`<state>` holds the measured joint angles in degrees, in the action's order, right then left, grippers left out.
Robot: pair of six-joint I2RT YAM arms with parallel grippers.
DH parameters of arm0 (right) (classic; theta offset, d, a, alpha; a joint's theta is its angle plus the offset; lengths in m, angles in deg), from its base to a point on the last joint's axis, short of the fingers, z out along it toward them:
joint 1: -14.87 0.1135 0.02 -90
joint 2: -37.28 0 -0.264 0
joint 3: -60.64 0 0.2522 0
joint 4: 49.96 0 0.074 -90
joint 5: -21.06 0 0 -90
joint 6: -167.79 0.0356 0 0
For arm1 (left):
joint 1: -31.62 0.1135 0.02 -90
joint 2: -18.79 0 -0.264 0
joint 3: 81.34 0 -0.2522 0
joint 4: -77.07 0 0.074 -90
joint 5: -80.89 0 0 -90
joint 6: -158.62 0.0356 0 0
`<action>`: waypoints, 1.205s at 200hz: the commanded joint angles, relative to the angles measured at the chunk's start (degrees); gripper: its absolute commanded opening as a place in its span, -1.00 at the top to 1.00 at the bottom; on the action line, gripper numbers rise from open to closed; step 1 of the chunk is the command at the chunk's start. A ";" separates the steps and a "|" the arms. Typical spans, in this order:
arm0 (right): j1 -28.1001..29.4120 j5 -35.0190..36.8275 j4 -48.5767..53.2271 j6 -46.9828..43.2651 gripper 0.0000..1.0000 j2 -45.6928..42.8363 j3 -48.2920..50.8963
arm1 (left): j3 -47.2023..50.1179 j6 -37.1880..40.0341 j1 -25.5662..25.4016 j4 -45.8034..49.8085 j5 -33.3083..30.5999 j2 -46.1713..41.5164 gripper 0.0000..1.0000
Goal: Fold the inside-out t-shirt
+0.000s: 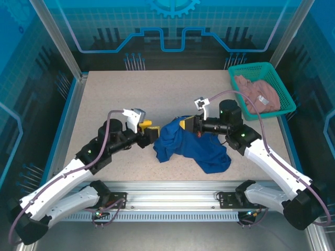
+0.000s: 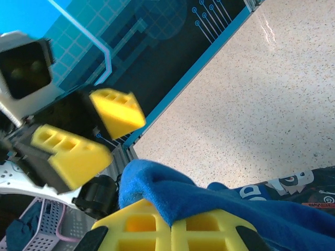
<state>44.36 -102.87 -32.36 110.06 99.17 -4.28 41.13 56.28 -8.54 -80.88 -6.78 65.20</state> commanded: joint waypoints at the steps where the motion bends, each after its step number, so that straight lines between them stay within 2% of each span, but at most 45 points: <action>1: -0.99 -1.40 0.29 3.51 1.00 1.66 -2.44 | -4.16 7.26 -7.27 5.73 -8.08 0.63 -0.15; 17: -1.11 -1.36 0.46 4.19 1.00 2.62 -3.01 | -7.19 10.05 -12.39 8.50 -11.15 4.13 -0.15; 38: -1.24 -1.31 0.17 4.64 1.00 3.09 -3.07 | -10.85 11.14 -15.55 9.94 -14.16 9.76 -0.15; 58: -1.29 -1.19 0.13 4.82 1.00 3.18 -2.88 | -13.31 11.34 -16.26 9.98 -17.67 14.50 -0.16; 82: -1.55 -1.31 0.54 4.73 1.00 2.98 -2.73 | -14.26 10.23 -16.18 9.49 -27.38 17.30 -0.17; 93: -1.76 -1.40 0.65 4.73 1.00 2.66 -2.53 | -13.77 10.55 -15.77 8.55 -28.23 17.38 -0.17; 106: -1.82 -1.39 0.64 4.69 1.00 2.54 -2.45 | -13.37 10.29 -14.84 7.65 -26.23 17.56 -0.11; 139: -1.83 -1.77 0.08 4.73 1.00 2.54 -2.15 | -12.95 8.90 -11.71 5.12 -20.67 18.27 0.20; 180: -1.88 -1.81 -0.21 4.49 1.00 1.30 -1.31 | -12.71 7.43 -6.72 2.39 -10.75 18.82 0.58; 208: -1.90 -0.08 4.21 0.73 1.00 0.52 -2.53 | -12.66 4.75 -3.33 2.02 -2.34 17.89 1.00; 241: -1.64 9.70 15.34 -7.67 1.00 -0.19 -6.31 | -13.19 -1.30 0.74 2.18 12.64 15.11 1.00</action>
<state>43.29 -100.14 -25.35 109.61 100.53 -6.77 28.80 60.46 -10.34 -77.18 -8.49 83.43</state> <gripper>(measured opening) 0.051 0.054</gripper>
